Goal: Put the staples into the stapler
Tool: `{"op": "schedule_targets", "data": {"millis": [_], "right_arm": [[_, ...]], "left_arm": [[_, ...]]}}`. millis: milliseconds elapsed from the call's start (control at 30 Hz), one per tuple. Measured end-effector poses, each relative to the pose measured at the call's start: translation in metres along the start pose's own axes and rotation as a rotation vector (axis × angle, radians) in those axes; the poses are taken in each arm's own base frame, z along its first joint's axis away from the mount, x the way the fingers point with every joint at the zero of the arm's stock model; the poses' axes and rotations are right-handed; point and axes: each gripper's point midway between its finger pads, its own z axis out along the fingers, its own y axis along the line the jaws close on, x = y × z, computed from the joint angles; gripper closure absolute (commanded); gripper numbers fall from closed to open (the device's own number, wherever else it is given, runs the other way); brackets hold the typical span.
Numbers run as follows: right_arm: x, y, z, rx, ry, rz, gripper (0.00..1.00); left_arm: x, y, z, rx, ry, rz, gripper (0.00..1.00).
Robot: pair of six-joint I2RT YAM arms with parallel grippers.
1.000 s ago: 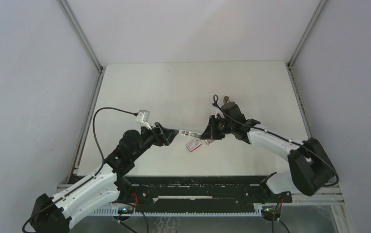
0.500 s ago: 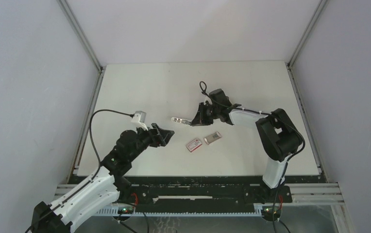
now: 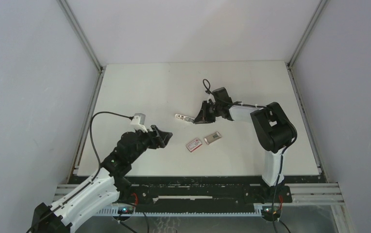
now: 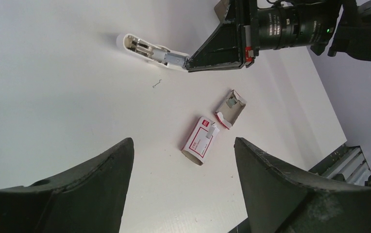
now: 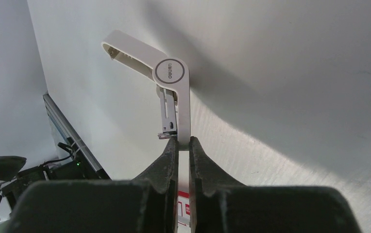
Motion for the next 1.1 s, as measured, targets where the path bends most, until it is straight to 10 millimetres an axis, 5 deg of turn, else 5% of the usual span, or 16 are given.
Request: {"op": "schedule_targets", "data": {"millis": [600, 800, 1100], "right_arm": [[-0.005, -0.045, -0.023, 0.092, -0.030, 0.056, 0.60], [-0.012, -0.046, -0.060, 0.129, -0.105, 0.005, 0.55], [-0.065, -0.071, -0.124, 0.390, -0.267, -0.136, 0.53]], "left_arm": [[0.003, 0.005, -0.002, -0.017, -0.007, -0.015, 0.20], [-0.008, 0.003, -0.007, -0.007, -0.053, 0.006, 0.17], [-0.014, 0.019, -0.010, -0.080, -0.087, 0.079, 0.18]]}}
